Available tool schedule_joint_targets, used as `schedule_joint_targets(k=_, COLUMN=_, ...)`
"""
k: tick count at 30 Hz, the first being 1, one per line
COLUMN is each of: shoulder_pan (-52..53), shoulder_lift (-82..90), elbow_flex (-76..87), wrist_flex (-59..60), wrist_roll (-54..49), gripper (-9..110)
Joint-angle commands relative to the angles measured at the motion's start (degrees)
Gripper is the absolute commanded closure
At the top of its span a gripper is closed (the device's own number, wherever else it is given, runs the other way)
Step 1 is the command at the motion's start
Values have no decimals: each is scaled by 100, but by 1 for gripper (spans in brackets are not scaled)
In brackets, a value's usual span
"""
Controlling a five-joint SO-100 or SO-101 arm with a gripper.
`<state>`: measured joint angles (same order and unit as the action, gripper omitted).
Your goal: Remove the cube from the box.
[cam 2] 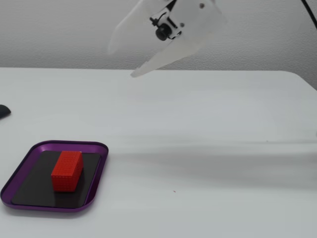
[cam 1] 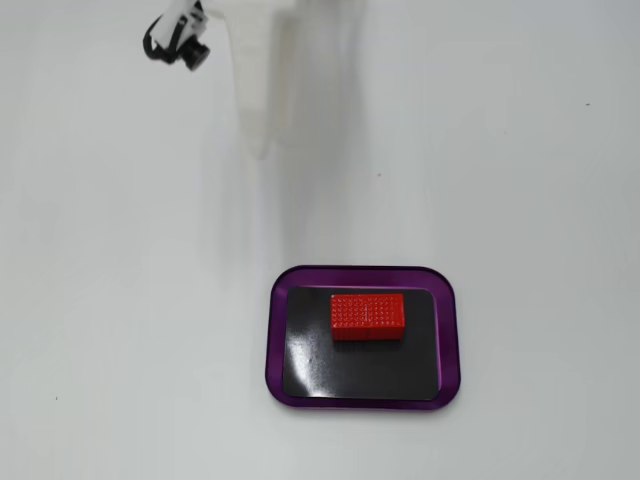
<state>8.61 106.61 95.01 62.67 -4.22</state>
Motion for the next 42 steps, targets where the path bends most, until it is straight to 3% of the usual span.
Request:
schedule_joint_targets(k=1, shoulder_pan=-44, shoulder_lift=-1116, elbow_flex=-1239, wrist_flex=387, wrist_roll=-53, gripper=83)
schedule_joint_targets(k=15, shoulder_pan=-1116, shoulder_lift=-3639, elbow_flex=-2953, wrist_flex=598, wrist_roll=-35, gripper=78)
schedule_joint_targets(k=36, shoulder_pan=-1099, shoulder_lift=-4931, elbow_flex=-3700, wrist_flex=308, wrist_roll=-70, gripper=78)
schedule_joint_targets(k=42, shoulder_pan=-1099, shoulder_lift=-4966, elbow_flex=-3814, wrist_flex=299, wrist_roll=-70, gripper=91)
